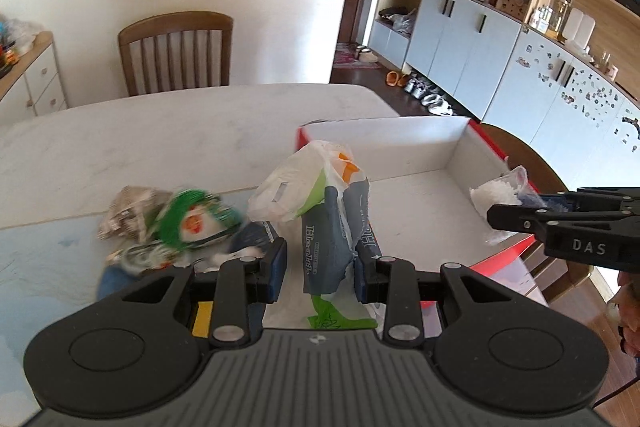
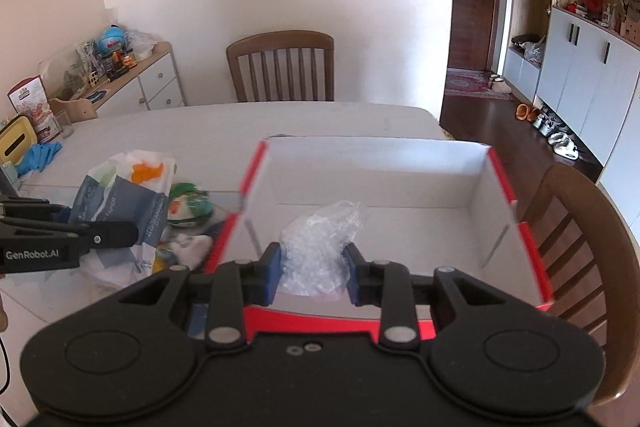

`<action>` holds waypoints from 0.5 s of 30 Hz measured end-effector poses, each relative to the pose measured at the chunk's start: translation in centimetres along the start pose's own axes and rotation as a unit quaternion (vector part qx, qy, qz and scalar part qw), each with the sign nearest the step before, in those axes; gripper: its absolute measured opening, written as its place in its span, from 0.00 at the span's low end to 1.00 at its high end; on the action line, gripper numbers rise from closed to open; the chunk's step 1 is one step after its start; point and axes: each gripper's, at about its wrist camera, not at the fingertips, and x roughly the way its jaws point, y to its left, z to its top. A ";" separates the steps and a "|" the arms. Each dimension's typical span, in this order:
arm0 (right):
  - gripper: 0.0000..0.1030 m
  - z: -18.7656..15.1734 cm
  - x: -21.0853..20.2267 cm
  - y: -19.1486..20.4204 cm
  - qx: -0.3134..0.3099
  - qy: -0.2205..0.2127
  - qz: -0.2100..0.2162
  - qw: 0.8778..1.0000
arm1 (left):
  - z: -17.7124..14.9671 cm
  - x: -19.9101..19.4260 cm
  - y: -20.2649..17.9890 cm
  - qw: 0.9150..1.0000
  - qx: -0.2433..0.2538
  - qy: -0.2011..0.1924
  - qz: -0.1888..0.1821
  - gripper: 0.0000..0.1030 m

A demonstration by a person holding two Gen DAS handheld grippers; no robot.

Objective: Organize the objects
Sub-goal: 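Carry the wet-wipe pack and plastic bag with both tools into the red box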

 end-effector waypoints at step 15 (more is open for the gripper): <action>0.30 1.2 2.5 -7.9 0.004 0.027 0.005 1.000 | 5.1 7.2 -7.1 0.999 0.009 0.024 -0.024 0.32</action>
